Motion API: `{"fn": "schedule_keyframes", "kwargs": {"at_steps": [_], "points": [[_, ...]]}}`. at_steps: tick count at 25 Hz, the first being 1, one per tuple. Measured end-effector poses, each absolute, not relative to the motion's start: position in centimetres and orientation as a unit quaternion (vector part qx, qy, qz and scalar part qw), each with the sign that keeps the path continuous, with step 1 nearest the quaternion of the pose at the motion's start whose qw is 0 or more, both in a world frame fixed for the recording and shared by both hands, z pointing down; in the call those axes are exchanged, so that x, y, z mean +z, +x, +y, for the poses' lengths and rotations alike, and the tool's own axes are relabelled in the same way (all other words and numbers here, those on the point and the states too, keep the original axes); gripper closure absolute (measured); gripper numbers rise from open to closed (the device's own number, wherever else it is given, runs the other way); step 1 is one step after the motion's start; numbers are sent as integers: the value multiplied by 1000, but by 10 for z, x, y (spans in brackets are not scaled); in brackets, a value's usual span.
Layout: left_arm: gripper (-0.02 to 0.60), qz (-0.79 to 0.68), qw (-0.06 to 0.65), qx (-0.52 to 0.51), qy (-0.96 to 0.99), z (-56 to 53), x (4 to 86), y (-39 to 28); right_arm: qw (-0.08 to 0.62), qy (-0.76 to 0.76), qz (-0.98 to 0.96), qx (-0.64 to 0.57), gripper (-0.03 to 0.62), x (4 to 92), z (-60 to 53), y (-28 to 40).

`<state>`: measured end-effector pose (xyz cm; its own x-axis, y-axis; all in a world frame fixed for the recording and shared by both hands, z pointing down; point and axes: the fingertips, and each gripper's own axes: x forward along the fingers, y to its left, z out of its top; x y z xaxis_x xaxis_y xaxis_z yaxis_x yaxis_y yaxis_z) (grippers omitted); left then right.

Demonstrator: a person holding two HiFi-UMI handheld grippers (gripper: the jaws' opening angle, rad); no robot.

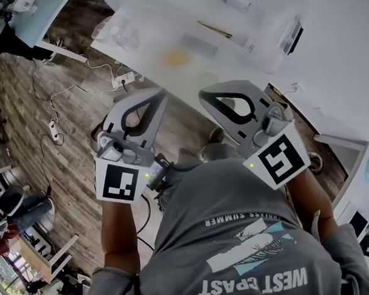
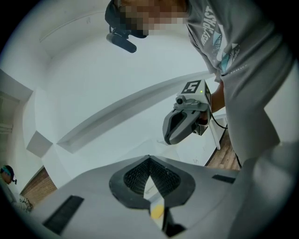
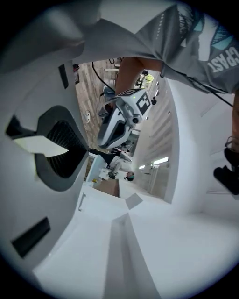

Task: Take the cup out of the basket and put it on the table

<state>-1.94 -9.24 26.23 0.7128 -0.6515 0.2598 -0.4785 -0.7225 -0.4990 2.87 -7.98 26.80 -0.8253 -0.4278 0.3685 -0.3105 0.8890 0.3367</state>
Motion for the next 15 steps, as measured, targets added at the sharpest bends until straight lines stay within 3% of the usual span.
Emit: {"fn": "schedule_keyframes", "kwargs": {"at_steps": [6,15], "points": [[574,300,211,-192,-910,-66,248,-40,128,188,-963,-143,583,213,-26,5],[574,270,215,-172,-923,-5,242,-74,128,231,-955,-133,583,196,34,-27]]}}
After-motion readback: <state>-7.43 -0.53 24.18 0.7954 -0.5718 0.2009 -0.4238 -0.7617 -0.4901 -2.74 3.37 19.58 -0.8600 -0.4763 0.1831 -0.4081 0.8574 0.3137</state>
